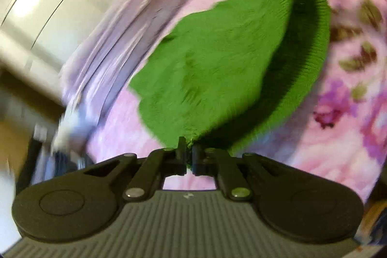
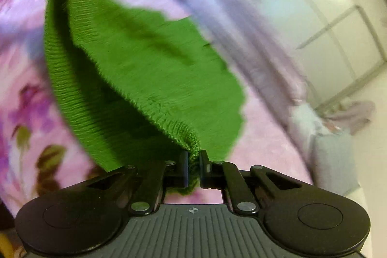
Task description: Fold large clothes
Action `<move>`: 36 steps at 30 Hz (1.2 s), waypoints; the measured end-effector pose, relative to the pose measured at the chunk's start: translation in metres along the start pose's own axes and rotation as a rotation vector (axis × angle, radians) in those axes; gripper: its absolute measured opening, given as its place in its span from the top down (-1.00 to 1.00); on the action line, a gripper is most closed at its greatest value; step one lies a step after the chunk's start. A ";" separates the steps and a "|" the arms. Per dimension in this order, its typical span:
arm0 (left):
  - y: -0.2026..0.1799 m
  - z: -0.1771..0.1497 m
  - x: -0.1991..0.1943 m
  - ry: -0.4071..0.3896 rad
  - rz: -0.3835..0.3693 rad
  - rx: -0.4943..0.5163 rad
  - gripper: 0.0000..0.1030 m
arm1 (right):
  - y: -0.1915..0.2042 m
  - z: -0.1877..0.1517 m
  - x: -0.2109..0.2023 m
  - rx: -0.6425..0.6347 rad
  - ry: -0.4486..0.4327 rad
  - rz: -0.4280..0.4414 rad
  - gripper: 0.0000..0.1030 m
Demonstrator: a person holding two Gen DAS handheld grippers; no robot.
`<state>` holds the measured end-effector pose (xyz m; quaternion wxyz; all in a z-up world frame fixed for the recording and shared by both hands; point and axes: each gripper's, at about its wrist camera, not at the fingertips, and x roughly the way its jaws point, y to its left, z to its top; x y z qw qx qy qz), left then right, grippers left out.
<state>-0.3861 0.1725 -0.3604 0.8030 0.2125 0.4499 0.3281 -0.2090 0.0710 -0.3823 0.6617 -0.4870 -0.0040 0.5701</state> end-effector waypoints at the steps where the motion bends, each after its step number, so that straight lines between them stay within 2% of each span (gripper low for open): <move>1: 0.008 -0.004 -0.006 0.013 -0.012 -0.054 0.93 | -0.009 -0.004 -0.006 0.023 0.000 -0.007 0.93; 2: 0.007 -0.009 -0.012 0.019 -0.018 -0.063 0.95 | -0.015 -0.009 -0.010 0.040 -0.002 0.015 0.93; 3: -0.001 -0.013 -0.015 0.034 -0.034 -0.030 0.96 | -0.017 -0.014 -0.012 0.039 0.006 0.068 0.93; 5: -0.019 -0.018 -0.012 0.070 -0.083 0.004 0.96 | -0.002 -0.025 -0.007 -0.030 0.064 0.199 0.93; 6: -0.029 -0.023 -0.005 0.108 -0.124 -0.004 0.95 | 0.007 -0.030 -0.004 -0.053 0.093 0.237 0.92; 7: -0.037 -0.028 0.002 0.152 -0.151 -0.001 0.94 | 0.015 -0.036 0.003 -0.076 0.137 0.268 0.90; 8: -0.044 -0.033 0.008 0.180 -0.144 0.012 0.94 | 0.018 -0.039 0.009 -0.079 0.169 0.287 0.90; 9: -0.047 -0.036 0.010 0.179 -0.140 0.016 0.94 | 0.016 -0.040 0.011 -0.057 0.182 0.295 0.86; 11: -0.039 -0.035 0.008 0.192 -0.154 -0.021 0.87 | 0.003 -0.038 0.011 0.009 0.210 0.312 0.61; 12: -0.031 -0.033 0.006 0.211 -0.175 -0.073 0.79 | -0.006 -0.038 0.012 0.059 0.239 0.328 0.28; 13: -0.017 -0.031 0.003 0.226 -0.216 -0.151 0.78 | -0.013 -0.039 0.011 0.117 0.259 0.339 0.08; 14: -0.004 -0.032 -0.001 0.230 -0.248 -0.242 0.77 | -0.028 -0.041 0.009 0.214 0.265 0.364 0.07; 16: 0.028 -0.037 -0.009 0.250 -0.322 -0.450 0.51 | -0.060 -0.050 0.009 0.465 0.287 0.420 0.04; 17: 0.044 -0.043 -0.011 0.262 -0.341 -0.561 0.36 | -0.077 -0.056 0.013 0.622 0.305 0.451 0.03; 19: 0.067 -0.054 -0.013 0.274 -0.365 -0.770 0.25 | -0.102 -0.073 0.019 0.930 0.313 0.499 0.03; 21: 0.083 -0.067 -0.001 0.302 -0.388 -0.993 0.02 | -0.117 -0.092 0.035 1.200 0.310 0.542 0.03; 23: 0.088 -0.072 0.017 0.323 -0.392 -1.121 0.02 | -0.119 -0.107 0.056 1.390 0.339 0.542 0.03; 25: 0.085 -0.069 0.041 0.326 -0.403 -1.185 0.04 | -0.112 -0.114 0.073 1.504 0.352 0.568 0.03; 27: 0.078 -0.064 0.061 0.343 -0.428 -1.249 0.21 | -0.103 -0.116 0.076 1.562 0.322 0.558 0.04; 29: 0.071 -0.058 0.075 0.364 -0.450 -1.274 0.49 | -0.098 -0.108 0.076 1.547 0.313 0.574 0.53; 30: 0.066 -0.055 0.076 0.354 -0.431 -1.264 0.78 | -0.096 -0.099 0.077 1.497 0.332 0.576 0.93; 31: 0.067 -0.053 0.073 0.331 -0.425 -1.252 0.86 | -0.095 -0.092 0.077 1.444 0.323 0.555 0.93; 32: 0.071 -0.055 0.070 0.310 -0.416 -1.266 0.90 | -0.095 -0.083 0.067 1.370 0.264 0.538 0.94; 34: 0.084 -0.071 0.047 0.236 -0.399 -1.362 0.90 | -0.100 -0.069 0.037 1.214 0.150 0.498 0.95; 36: 0.090 -0.094 0.029 0.234 -0.374 -1.445 0.90 | -0.105 -0.067 0.014 1.144 0.087 0.503 0.96</move>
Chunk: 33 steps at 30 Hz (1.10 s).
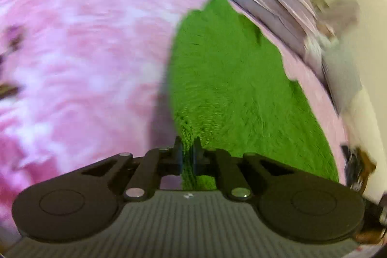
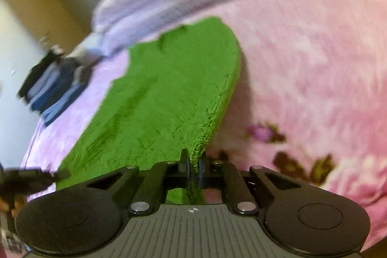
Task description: Fold large clothes
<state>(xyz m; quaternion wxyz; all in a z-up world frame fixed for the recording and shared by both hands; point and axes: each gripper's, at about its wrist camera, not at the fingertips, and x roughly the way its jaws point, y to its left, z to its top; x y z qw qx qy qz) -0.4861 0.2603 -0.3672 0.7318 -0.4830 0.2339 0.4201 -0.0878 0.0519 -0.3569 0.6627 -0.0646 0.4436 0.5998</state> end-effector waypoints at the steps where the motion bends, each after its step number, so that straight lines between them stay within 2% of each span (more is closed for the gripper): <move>1: 0.008 -0.006 -0.006 0.010 0.017 -0.031 0.90 | -0.001 -0.003 -0.007 -0.014 0.017 0.007 0.96; 3: 0.014 -0.024 -0.007 0.076 0.066 -0.050 0.90 | -0.004 -0.017 -0.008 -0.060 0.097 -0.011 0.96; 5: 0.006 -0.046 -0.001 0.132 0.138 0.023 0.86 | -0.012 -0.032 0.000 -0.047 0.195 -0.058 0.94; 6: 0.000 -0.053 -0.001 0.132 0.179 0.071 0.80 | -0.018 -0.039 0.004 -0.010 0.245 -0.077 0.94; 7: -0.006 -0.055 -0.003 0.129 0.204 0.101 0.77 | -0.026 -0.042 0.008 0.041 0.302 -0.087 0.89; 8: -0.012 -0.054 -0.004 0.138 0.239 0.122 0.67 | -0.032 -0.041 0.011 0.072 0.341 -0.103 0.70; 9: -0.018 -0.051 -0.006 0.145 0.291 0.145 0.56 | -0.033 -0.039 0.009 0.070 0.353 -0.119 0.55; 10: -0.027 -0.049 -0.010 0.128 0.356 0.185 0.56 | -0.033 -0.034 0.008 0.046 0.358 -0.140 0.29; 11: -0.035 -0.046 -0.015 0.107 0.424 0.239 0.64 | -0.030 -0.029 0.004 0.005 0.353 -0.171 0.24; 12: -0.045 -0.041 -0.018 0.082 0.480 0.304 0.64 | -0.028 -0.024 -0.003 -0.032 0.332 -0.200 0.24; 13: -0.053 -0.037 -0.021 0.051 0.498 0.351 0.64 | -0.025 -0.020 -0.008 -0.070 0.297 -0.225 0.24; 14: -0.062 -0.032 -0.022 0.023 0.495 0.392 0.64 | -0.024 -0.015 -0.012 -0.105 0.257 -0.236 0.24; 16: -0.088 -0.025 -0.011 0.003 0.417 0.472 0.64 | -0.016 -0.004 -0.012 -0.174 0.188 -0.214 0.24; 18: -0.119 -0.025 0.013 -0.004 0.333 0.585 0.63 | -0.012 0.005 0.002 -0.237 0.154 -0.194 0.24; 21: -0.157 -0.022 0.056 -0.044 0.255 0.734 0.61 | 0.008 0.018 0.036 -0.316 0.124 -0.172 0.24; 24: -0.178 0.000 0.102 -0.088 0.193 0.757 0.68 | 0.025 0.041 0.073 -0.351 0.046 -0.149 0.25; 26: -0.180 0.012 0.129 -0.072 0.153 0.791 0.71 | 0.027 0.052 0.102 -0.336 0.002 -0.138 0.25; 27: -0.177 0.014 0.147 -0.035 0.156 0.827 0.74 | 0.026 0.057 0.118 -0.328 0.001 -0.129 0.25; 28: -0.167 0.016 0.168 0.021 0.190 0.863 0.75 | 0.023 0.057 0.135 -0.326 0.034 -0.139 0.25; 29: -0.156 0.017 0.174 0.021 0.185 0.879 0.74 | 0.018 0.058 0.150 -0.328 0.100 -0.173 0.25; 30: -0.148 0.021 0.170 0.015 0.141 0.886 0.74 | 0.015 0.055 0.161 -0.345 0.133 -0.202 0.25; 31: -0.145 0.024 0.165 0.021 0.136 0.909 0.72 | 0.016 0.055 0.159 -0.376 0.117 -0.198 0.24; 33: -0.144 0.035 0.154 0.028 0.122 0.933 0.68 | 0.019 0.062 0.158 -0.401 0.160 -0.201 0.24</move>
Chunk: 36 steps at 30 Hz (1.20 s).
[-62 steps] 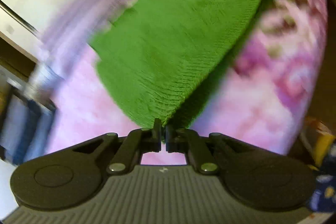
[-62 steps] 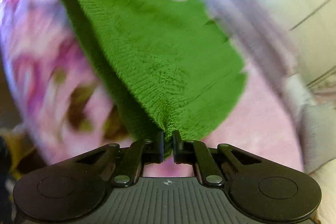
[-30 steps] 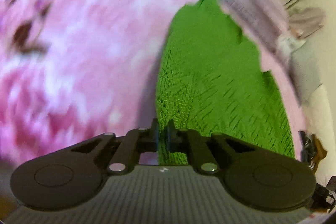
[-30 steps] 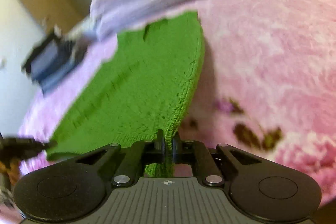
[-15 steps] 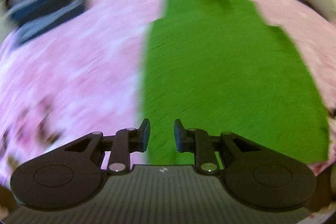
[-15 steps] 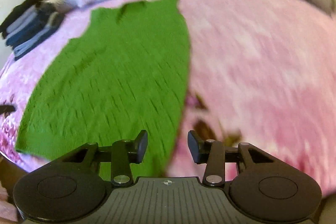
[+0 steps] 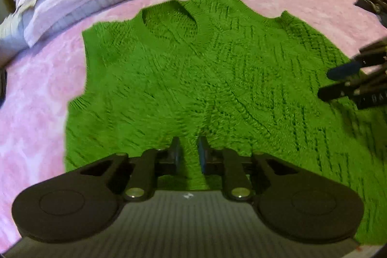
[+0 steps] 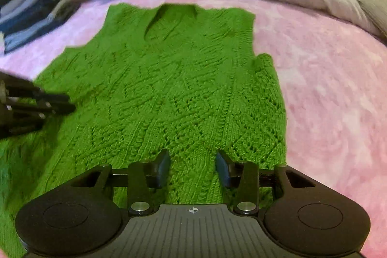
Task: Fold large clothes
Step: 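Lower the vest flat onto the bed and open both grippers, then smooth the vest flat and pull both grippers back from it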
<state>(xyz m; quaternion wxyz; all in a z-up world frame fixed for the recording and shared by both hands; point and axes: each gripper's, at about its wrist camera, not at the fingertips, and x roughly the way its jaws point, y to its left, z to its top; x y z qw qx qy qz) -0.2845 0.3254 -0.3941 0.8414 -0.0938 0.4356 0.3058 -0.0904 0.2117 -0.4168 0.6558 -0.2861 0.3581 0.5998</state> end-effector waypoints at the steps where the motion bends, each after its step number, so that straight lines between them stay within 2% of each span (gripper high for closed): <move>1: 0.008 0.008 -0.003 -0.010 -0.015 -0.027 0.68 | -0.003 0.006 -0.002 0.011 0.007 0.010 0.24; 4: 0.031 0.035 0.004 -0.057 0.025 -0.086 0.72 | -0.011 0.035 0.001 0.054 -0.064 0.026 0.25; 8: 0.061 0.076 0.058 -0.077 0.062 -0.084 0.72 | -0.022 0.084 0.047 0.018 -0.110 -0.037 0.25; 12: 0.096 0.103 0.121 -0.053 0.149 -0.073 0.72 | -0.031 0.128 0.092 -0.049 -0.149 -0.066 0.25; 14: 0.116 0.110 0.140 -0.081 0.170 -0.099 0.79 | -0.037 0.144 0.122 -0.085 -0.141 -0.078 0.25; 15: 0.125 0.116 0.148 -0.087 0.203 -0.092 0.92 | -0.042 0.150 0.134 -0.093 -0.151 -0.072 0.25; 16: 0.134 0.121 0.156 -0.085 0.214 -0.102 0.94 | -0.047 0.158 0.144 -0.088 -0.167 -0.055 0.25; 18: 0.152 0.129 0.168 -0.093 0.198 -0.148 0.94 | -0.055 0.174 0.160 -0.066 -0.190 -0.035 0.25; 20: 0.159 0.137 0.177 -0.100 0.198 -0.130 0.94 | -0.066 0.192 0.174 -0.029 -0.191 -0.024 0.25; 22: 0.167 0.145 0.182 -0.098 0.186 -0.131 0.94 | -0.079 0.204 0.180 0.043 -0.185 0.003 0.25; 23: 0.173 0.146 0.182 -0.094 0.162 -0.163 0.94 | -0.084 0.209 0.178 0.082 -0.174 0.016 0.25; 26: 0.197 0.146 0.167 -0.083 0.076 -0.354 0.95 | -0.092 0.210 0.152 0.182 -0.184 0.005 0.24; 28: 0.200 0.140 0.145 -0.074 0.089 -0.415 0.93 | -0.091 0.203 0.122 0.218 -0.196 -0.025 0.24; 30: 0.186 0.128 0.112 -0.087 0.090 -0.390 0.79 | -0.086 0.185 0.086 0.218 -0.198 -0.017 0.24; 32: 0.162 0.112 0.080 -0.078 0.066 -0.337 0.79 | -0.072 0.160 0.055 0.177 -0.173 -0.021 0.24; 34: 0.125 0.090 0.048 -0.055 0.032 -0.262 0.79 | -0.051 0.127 0.032 0.099 -0.124 -0.030 0.24; 36: 0.080 0.063 0.019 -0.026 -0.034 -0.175 0.77 | -0.027 0.086 0.013 0.029 -0.056 -0.043 0.24</move>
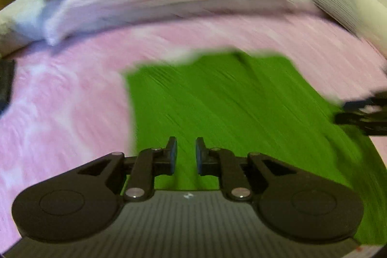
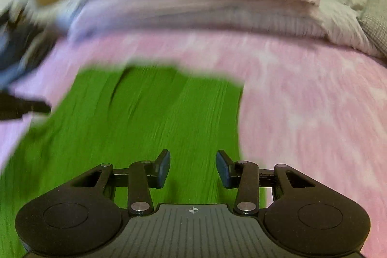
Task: Fold large clothes
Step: 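Smooth the vest flat and pull both grippers back from it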
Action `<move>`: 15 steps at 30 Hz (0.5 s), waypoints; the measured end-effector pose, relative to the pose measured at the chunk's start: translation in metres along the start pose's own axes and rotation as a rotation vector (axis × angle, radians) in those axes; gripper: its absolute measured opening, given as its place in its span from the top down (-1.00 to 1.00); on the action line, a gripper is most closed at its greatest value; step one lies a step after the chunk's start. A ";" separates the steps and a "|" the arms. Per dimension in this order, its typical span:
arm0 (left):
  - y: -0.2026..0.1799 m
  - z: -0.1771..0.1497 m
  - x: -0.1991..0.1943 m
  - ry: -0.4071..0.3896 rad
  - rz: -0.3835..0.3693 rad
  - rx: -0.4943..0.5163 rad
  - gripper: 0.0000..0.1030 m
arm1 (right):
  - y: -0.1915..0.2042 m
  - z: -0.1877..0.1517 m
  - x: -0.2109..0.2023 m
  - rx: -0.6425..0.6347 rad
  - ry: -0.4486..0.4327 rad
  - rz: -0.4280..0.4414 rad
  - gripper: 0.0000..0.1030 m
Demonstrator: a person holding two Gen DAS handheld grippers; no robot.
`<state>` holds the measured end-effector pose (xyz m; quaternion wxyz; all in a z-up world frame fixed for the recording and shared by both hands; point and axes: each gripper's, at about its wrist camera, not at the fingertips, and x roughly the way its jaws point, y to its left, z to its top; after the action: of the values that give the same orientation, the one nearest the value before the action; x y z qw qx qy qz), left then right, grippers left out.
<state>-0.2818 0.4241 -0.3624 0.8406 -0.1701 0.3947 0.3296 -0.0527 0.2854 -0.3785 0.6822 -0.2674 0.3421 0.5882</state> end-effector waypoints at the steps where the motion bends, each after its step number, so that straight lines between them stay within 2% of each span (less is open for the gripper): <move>1: -0.018 -0.017 -0.010 0.021 -0.024 0.043 0.73 | 0.009 -0.018 -0.010 -0.018 0.024 0.001 0.24; 2: -0.034 -0.034 -0.020 0.048 -0.030 0.076 0.69 | 0.017 -0.039 -0.021 -0.034 0.047 0.003 0.24; 4: -0.058 -0.074 -0.037 0.108 0.016 0.097 0.70 | 0.030 -0.080 -0.042 -0.062 0.102 -0.013 0.24; 8: -0.066 -0.144 -0.087 0.142 0.092 -0.022 0.69 | 0.039 -0.154 -0.097 -0.100 0.123 -0.026 0.24; 12: -0.071 -0.184 -0.127 0.212 0.178 -0.124 0.68 | 0.037 -0.195 -0.138 -0.100 0.165 0.026 0.24; 15: -0.079 -0.185 -0.151 0.296 0.205 -0.223 0.69 | 0.036 -0.197 -0.150 -0.107 0.270 0.050 0.23</move>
<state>-0.4002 0.2026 -0.3600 0.7115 -0.2678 0.4903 0.4263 -0.1296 0.0477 -0.3826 0.5997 -0.3716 0.4054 0.5813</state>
